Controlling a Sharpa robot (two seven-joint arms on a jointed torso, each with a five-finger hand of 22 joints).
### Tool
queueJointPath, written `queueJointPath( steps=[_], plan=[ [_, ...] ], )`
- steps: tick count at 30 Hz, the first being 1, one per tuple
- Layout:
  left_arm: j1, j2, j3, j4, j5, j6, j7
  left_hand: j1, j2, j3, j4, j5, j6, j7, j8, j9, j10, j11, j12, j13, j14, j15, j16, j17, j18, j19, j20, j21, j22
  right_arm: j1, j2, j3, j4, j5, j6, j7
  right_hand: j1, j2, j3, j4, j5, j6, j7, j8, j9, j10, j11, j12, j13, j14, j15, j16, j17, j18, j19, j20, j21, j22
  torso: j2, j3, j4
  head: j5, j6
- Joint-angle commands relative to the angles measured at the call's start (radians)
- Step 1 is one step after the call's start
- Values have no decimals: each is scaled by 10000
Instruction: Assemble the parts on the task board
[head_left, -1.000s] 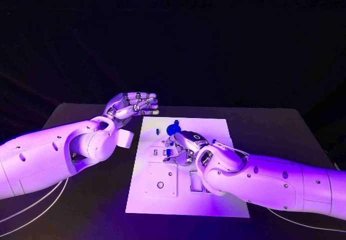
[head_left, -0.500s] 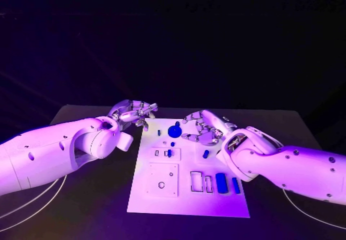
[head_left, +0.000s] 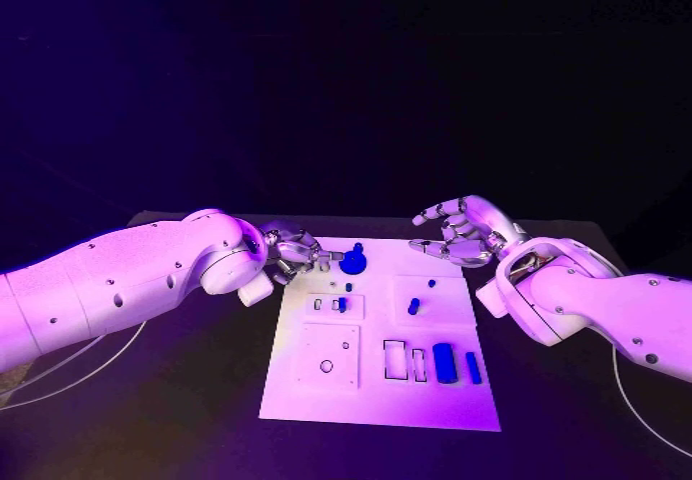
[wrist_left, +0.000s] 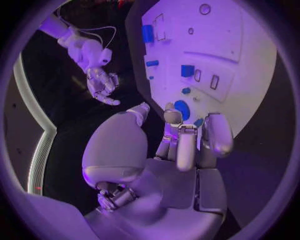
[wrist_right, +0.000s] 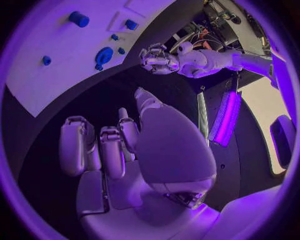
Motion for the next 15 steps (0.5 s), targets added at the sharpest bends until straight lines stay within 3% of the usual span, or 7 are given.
queueJointPath(
  steps=[1,5,15],
  plan=[
    [65,233,-37,-157,-1955,1175,-1229,-179,14,-136,1,-7,-9,-54,67,61,60,-20,77,91,782,-82,50,1902,-142,46,-39,68,57,23,-42,2,-97,614,349,166,43,-30,57,29,42,49,-2,-11,-5,-46,-42,-29,96,948,69,-32,2273,49,-41,-7,-26,989,-56,50,3,34,-65],
    [121,505,-94,-322,-2390,1319,-1359,-283,30,-241,1,-10,-16,-69,111,112,102,-33,145,188,798,-92,72,1944,-155,71,-50,115,136,35,-68,2,-212,649,388,123,23,-33,56,41,40,56,-3,-7,-5,-36,-43,-18,105,950,68,-27,2284,46,-35,-7,-17,996,-65,70,13,52,-89],
    [206,1051,-314,-628,-2722,1723,-1481,-621,130,-585,8,-75,-10,-111,214,246,145,-67,234,315,823,-122,102,2006,-172,91,-79,194,255,46,-52,1,-433,652,436,66,2,-38,53,52,36,59,-3,-6,-6,-43,-43,-25,97,948,68,-32,2274,45,-31,-8,-11,1000,-46,55,-34,85,-122]
  ],
)
